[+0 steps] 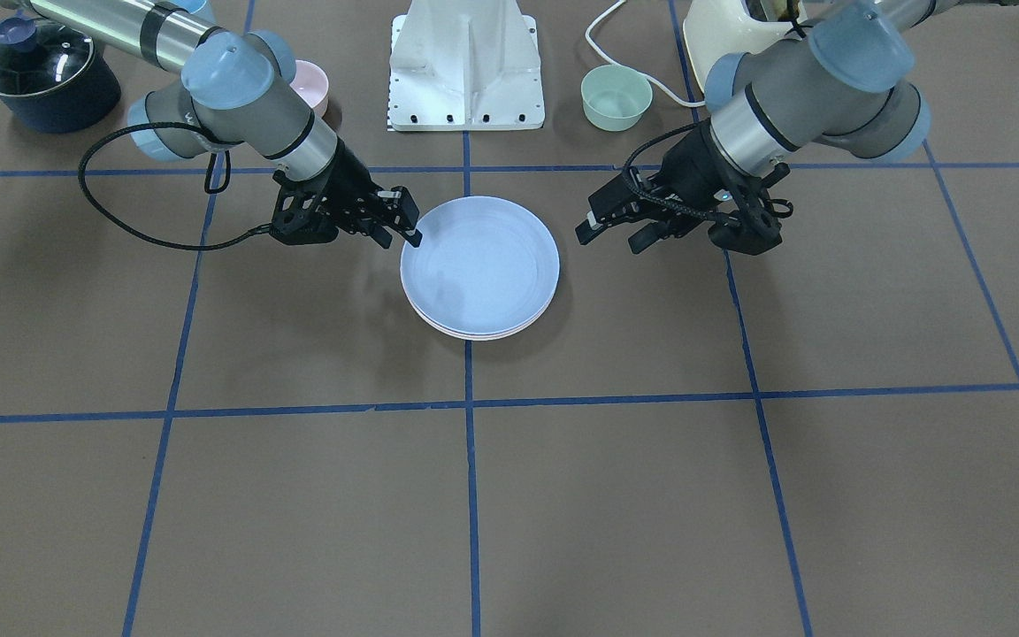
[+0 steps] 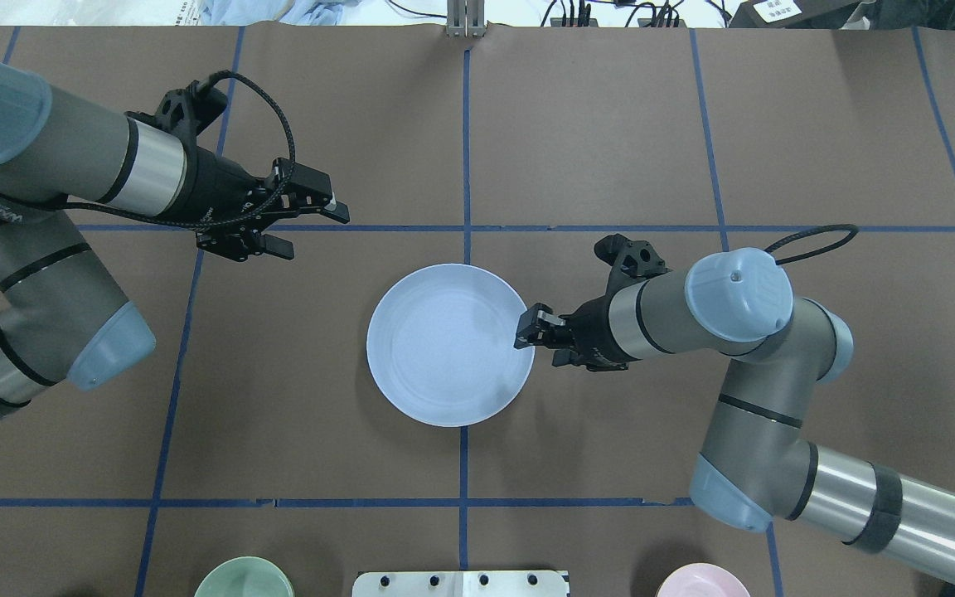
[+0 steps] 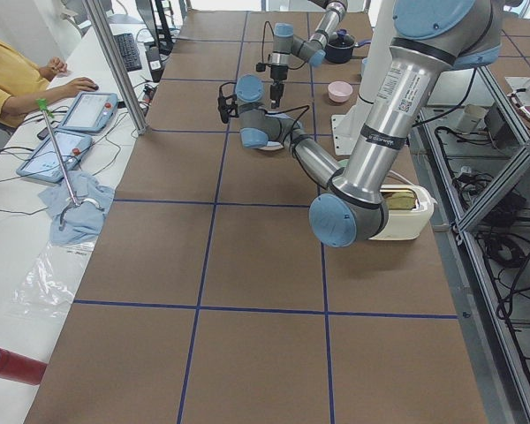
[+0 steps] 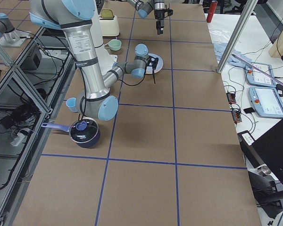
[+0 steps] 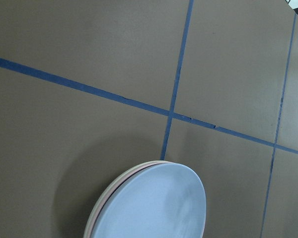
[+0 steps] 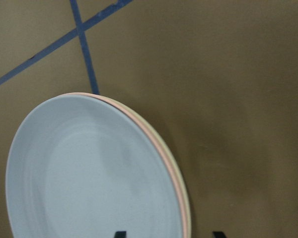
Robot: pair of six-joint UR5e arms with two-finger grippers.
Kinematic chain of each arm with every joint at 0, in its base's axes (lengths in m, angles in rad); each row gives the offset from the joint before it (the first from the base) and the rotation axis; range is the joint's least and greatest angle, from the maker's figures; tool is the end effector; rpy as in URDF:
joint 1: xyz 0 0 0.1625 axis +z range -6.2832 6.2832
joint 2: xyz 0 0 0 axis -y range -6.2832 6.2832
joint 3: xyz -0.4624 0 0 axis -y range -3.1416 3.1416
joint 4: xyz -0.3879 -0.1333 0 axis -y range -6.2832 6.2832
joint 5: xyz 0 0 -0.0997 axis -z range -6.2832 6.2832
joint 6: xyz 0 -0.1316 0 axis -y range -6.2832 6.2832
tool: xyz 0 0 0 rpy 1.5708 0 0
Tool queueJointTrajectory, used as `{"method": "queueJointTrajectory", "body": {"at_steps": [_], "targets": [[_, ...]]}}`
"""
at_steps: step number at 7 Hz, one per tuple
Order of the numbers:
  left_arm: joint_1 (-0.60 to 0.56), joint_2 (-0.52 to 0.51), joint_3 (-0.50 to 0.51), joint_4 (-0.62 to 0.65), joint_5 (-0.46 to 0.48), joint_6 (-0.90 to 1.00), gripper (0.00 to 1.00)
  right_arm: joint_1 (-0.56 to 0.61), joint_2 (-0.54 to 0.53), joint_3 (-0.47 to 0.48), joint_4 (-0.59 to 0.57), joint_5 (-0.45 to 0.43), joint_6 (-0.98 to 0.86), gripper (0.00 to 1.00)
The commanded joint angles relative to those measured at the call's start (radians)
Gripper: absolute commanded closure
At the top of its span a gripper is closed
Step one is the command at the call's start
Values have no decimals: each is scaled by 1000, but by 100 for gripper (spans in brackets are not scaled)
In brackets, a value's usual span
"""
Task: Stack three plates with pink and blue
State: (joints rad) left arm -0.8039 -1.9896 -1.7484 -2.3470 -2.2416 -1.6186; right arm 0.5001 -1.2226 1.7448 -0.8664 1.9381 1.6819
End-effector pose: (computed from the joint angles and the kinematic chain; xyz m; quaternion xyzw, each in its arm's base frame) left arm 0.3999 -0.4891 0.2896 -0.0158 0.6501 -0.1118 0.7514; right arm -0.5232 -0.3839 0.3513 -0.0372 -0.5841 0.1417 0.7984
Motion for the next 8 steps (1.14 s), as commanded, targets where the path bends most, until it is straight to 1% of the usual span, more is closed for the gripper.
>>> {"method": "queueJointTrajectory", "body": {"at_steps": [1,2,3,4,5,6,7,8], "targets": [[-27,30,0,-6,-1,15,1,111,-153,79,0,46,-14,0],[-44,72,-2,-5,-1,151,1,208,-214,76,-2,117,-118,0],[-78,140,-5,-9,-3,304,1,326,-292,65,-2,207,-316,0],[-142,222,-6,-12,-7,483,1,482,-317,50,-66,317,-497,0],[-234,303,-2,-11,-53,695,1,638,-319,53,-226,428,-759,0],[-345,358,24,3,-109,908,1,743,-325,52,-393,450,-1018,0],[-439,406,94,6,-115,1139,1,844,-324,48,-572,450,-1280,0],[-568,406,203,47,-116,1392,1,930,-318,41,-727,435,-1524,0]]}}
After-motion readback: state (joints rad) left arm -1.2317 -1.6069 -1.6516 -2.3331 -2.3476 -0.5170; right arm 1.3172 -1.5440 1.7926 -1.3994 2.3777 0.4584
